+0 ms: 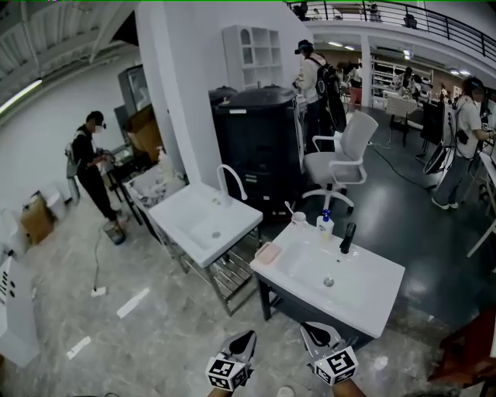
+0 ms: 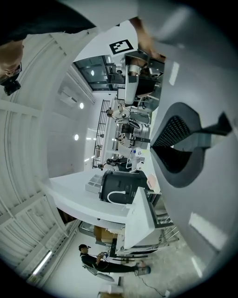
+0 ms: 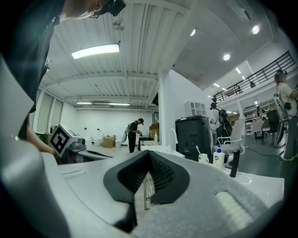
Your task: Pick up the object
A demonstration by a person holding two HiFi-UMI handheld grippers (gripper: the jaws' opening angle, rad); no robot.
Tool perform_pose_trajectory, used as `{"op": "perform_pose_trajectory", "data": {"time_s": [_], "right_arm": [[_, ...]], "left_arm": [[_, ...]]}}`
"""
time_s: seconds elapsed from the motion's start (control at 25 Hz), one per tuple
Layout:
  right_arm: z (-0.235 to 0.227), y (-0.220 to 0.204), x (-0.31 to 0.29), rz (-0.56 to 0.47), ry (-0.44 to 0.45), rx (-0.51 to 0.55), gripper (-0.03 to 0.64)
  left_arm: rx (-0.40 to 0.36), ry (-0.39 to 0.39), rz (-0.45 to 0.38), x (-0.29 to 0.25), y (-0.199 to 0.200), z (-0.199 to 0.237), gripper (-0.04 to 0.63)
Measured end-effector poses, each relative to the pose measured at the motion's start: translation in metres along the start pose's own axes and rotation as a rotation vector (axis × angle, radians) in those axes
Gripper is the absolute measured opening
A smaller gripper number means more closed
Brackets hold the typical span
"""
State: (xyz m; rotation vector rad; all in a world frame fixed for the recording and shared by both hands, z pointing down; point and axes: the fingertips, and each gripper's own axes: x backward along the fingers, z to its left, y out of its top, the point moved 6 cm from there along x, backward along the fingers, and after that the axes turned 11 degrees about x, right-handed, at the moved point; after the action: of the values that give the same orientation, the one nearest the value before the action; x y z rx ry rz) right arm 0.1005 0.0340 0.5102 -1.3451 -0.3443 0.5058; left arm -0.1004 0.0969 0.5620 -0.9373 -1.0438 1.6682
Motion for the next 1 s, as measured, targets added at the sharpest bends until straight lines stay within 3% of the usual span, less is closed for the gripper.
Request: {"op": "perform_pose_trajectory", "data": {"time_s": [0.36, 0.72, 1.0], "right_arm": [[-0.024, -0.007, -0.016, -0.017, 0.084, 0.009, 0.002], [-0.055, -0.033, -0.040, 0.049, -0.008, -0.025, 0.003], [-0.080, -0.018, -0.091, 0.007, -0.040, -0.002, 0.003]], "left_arm": [[-0.009, 0.003, 0.008, -0.040, 0.004, -0.002, 0.017], [0.053, -0.019, 0.021, -0.077, 0.001, 0.021, 0.017], [0.060, -0.084, 0.033, -0.132, 0.020, 0.056, 0.017]]}}
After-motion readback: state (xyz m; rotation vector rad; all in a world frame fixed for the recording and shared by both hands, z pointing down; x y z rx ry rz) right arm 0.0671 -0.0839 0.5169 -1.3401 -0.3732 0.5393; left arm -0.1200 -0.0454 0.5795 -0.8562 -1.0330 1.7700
